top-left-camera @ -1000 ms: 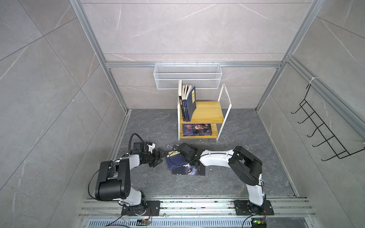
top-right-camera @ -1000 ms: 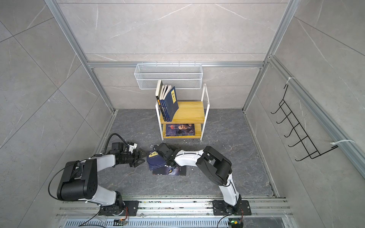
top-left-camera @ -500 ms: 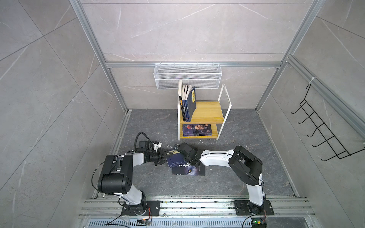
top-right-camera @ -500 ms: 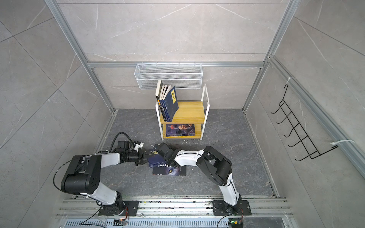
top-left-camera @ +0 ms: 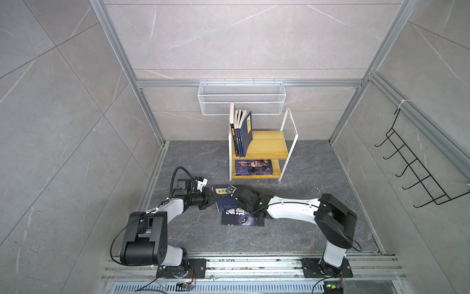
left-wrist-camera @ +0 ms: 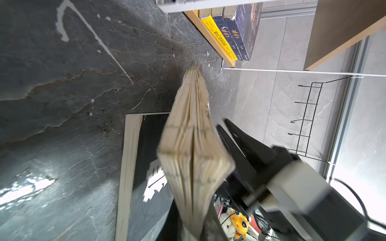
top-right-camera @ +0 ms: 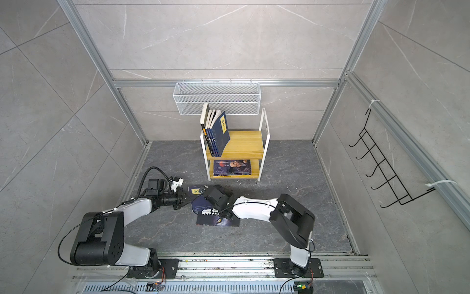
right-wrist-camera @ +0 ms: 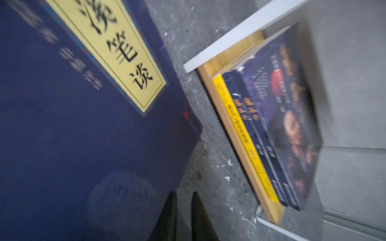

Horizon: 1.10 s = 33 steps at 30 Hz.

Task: Stacking books/files
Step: Pick up the book from the book, then place the book on the bookshelf.

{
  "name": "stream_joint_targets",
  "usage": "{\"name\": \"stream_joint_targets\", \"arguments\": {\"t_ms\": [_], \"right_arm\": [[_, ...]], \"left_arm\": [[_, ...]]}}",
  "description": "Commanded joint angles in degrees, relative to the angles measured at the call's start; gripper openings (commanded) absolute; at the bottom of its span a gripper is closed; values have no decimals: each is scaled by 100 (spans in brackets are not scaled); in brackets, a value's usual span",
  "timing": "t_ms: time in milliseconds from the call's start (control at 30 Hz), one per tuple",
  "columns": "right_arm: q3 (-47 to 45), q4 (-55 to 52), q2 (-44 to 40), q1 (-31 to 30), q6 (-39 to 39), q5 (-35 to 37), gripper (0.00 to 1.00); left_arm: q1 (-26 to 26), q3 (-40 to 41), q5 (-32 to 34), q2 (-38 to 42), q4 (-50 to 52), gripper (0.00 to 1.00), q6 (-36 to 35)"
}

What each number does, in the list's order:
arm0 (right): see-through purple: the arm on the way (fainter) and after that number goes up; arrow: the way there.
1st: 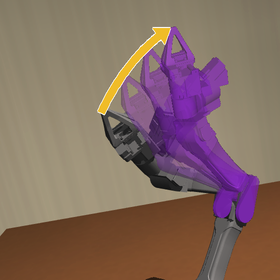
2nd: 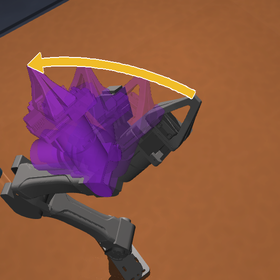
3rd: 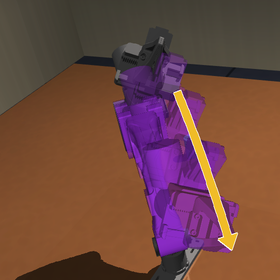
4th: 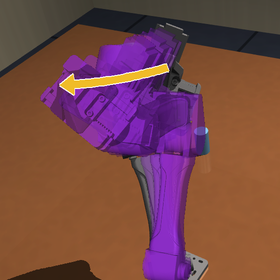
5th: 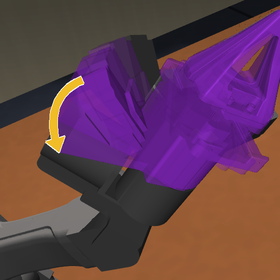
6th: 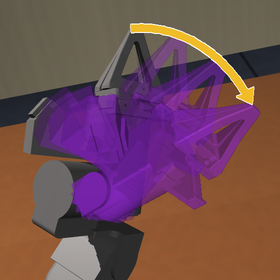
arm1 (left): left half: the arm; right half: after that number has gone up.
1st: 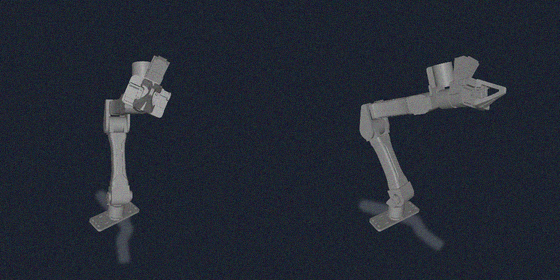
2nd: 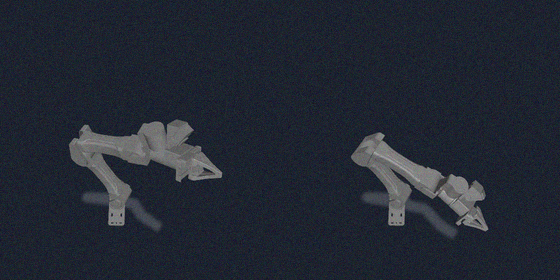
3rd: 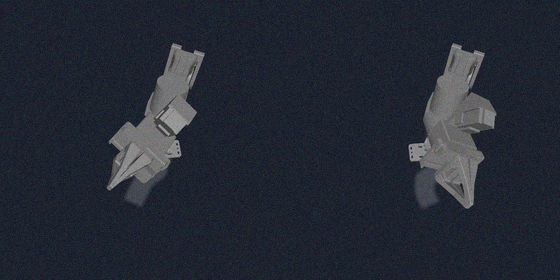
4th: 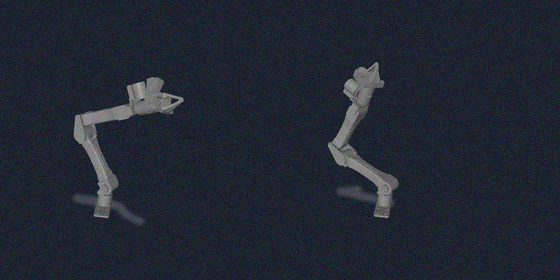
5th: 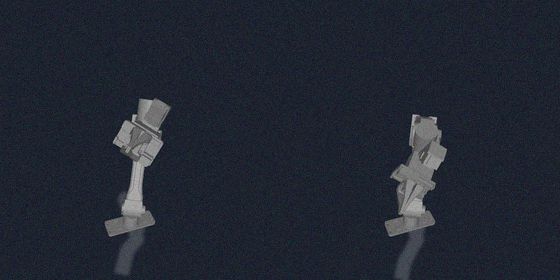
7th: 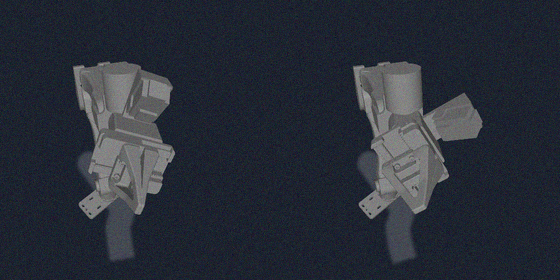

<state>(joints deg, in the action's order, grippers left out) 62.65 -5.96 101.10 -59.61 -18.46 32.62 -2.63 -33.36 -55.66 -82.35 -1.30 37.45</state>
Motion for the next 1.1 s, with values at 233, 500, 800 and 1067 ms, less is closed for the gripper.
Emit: {"name": "stream_joint_targets", "arguments": {"t_ms": [233, 500, 800, 1067], "right_arm": [[-1233, 1550, -1086, -895, -299, 1110, 36], [-1440, 2216, -797, -1150, -785, 1311, 46], [-1330, 2634, -266, -1152, -1100, 1348, 50], [-1198, 2925, 116, -1162, -1416, 1530, 54]], "left_arm": [[-109, -552, -1065, 163, -112, 0, 381], [-334, -819, -1104, 1, 329, 0, 207], [-419, -756, -1272, 64, 273, 0, 311], [-484, -779, -1313, -11, 332, 0, 219]]}}
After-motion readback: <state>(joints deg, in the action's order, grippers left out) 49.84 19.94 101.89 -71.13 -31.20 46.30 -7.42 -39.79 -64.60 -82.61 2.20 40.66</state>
